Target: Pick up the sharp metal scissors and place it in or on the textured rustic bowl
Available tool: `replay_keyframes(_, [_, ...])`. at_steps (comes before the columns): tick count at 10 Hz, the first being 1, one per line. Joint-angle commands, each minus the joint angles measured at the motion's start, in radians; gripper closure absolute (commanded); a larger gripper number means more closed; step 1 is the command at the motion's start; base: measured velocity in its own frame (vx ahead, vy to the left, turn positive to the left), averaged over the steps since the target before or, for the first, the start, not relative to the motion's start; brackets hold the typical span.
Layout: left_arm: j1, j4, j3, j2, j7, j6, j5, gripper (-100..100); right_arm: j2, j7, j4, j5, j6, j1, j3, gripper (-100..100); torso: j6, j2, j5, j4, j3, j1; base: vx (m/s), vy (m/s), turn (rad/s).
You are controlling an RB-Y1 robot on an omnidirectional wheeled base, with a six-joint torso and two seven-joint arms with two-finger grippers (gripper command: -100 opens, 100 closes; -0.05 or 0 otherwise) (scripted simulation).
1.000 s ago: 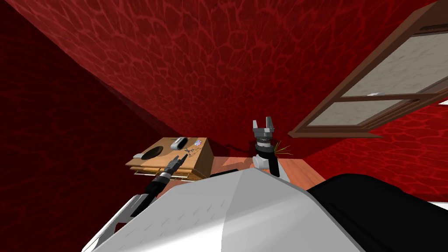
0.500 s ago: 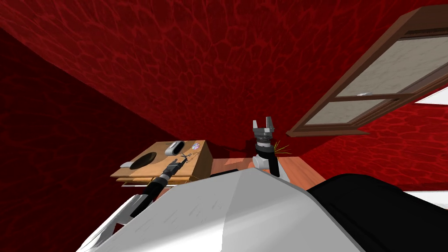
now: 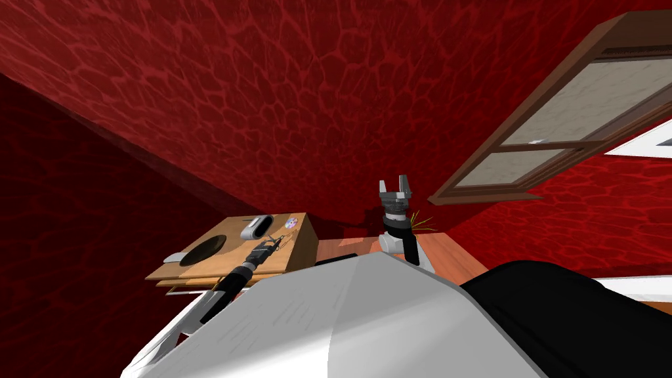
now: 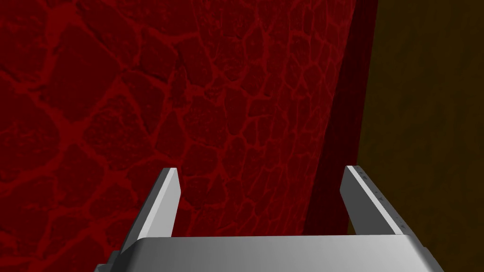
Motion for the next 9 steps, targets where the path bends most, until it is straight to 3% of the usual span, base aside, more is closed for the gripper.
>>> replay_keyframes(1, [0.000,0.000,0.000,0.000,0.000,0.000,0.000,-100,0.000,0.000,0.000,0.000,0.000,0.000,0.000,0,0.000,0.000,0.000,0.000,0.000,0.000,0.038,0.002,-0.022])
replay_keyframes(2, [-0.002,0.003,0.000,-0.002,-0.002,0.000,0.000,100,0.000,0.000,0.000,0.000,0.000,0.000,0.000,0,-0.001,0.001,0.000,0.000,0.000,0.000,0.005,0.001,0.004])
replay_keyframes(6, [-0.002,0.002,0.000,-0.001,-0.002,0.000,0.000,100,0.000,0.000,0.000,0.000,0.000,0.000,0.000,0,0.000,0.003,0.000,0.000,0.002,0.000,0.000,0.000,0.000])
replay_keyframes(7, [-0.002,0.002,0.000,-0.001,-0.002,0.000,0.000,0,0.000,0.000,0.000,0.000,0.000,0.000,0.000,0,0.000,0.003,0.000,0.000,0.002,0.000,0.000,0.000,0.000])
replay_keyframes(8, [-0.002,0.002,0.000,-0.001,-0.002,0.000,0.000,100,0.000,0.000,0.000,0.000,0.000,0.000,0.000,0,0.000,0.004,0.000,0.000,0.002,0.000,0.000,0.000,0.000])
replay_keyframes(9, [-0.002,0.002,0.000,-0.001,-0.002,0.000,0.000,0,0.000,0.000,0.000,0.000,0.000,0.000,0.000,0,0.000,0.004,0.000,0.000,0.002,0.000,0.000,0.000,0.000])
